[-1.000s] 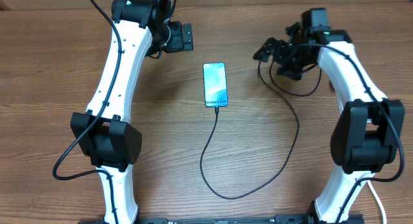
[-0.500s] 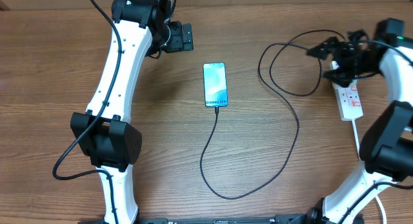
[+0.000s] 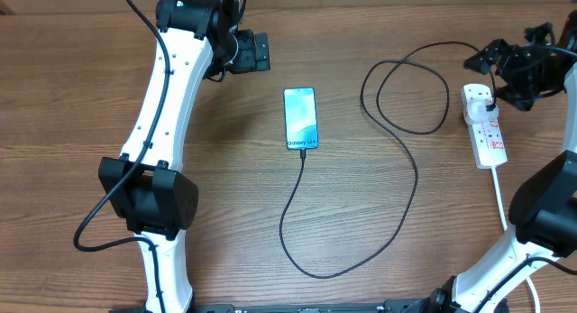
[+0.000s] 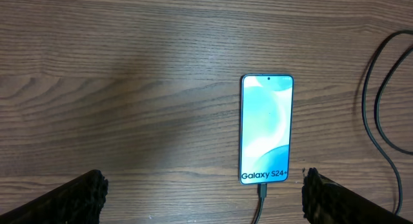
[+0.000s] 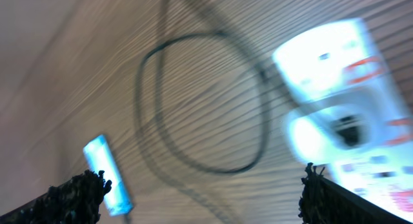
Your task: Plug charger to phone and switch on socket
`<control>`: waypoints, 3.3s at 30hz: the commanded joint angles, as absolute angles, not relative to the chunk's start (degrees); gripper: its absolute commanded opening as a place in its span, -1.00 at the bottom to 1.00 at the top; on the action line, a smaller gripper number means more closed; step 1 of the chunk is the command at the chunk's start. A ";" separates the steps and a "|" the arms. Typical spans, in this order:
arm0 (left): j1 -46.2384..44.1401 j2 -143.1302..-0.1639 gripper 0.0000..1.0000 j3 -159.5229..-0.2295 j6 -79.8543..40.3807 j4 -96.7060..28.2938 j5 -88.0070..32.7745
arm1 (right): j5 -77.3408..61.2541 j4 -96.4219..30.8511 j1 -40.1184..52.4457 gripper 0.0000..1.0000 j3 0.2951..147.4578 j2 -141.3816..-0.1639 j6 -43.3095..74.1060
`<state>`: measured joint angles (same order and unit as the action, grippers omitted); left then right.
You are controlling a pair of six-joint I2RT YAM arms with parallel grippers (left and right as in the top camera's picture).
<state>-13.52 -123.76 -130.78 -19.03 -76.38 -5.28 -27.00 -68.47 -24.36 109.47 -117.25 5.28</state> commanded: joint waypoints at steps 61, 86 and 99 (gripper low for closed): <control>-13.89 -123.63 1.00 -131.46 -17.78 -76.49 -4.45 | -16.01 -53.65 -25.74 1.00 98.52 -124.36 11.51; -13.52 -123.63 1.00 -131.46 -17.78 -76.49 -4.45 | -13.78 -52.97 -25.56 1.00 97.93 -124.36 7.44; -13.52 -123.63 1.00 -131.46 -17.78 -76.47 -4.45 | -17.61 -53.80 -25.56 1.00 97.82 -124.36 7.66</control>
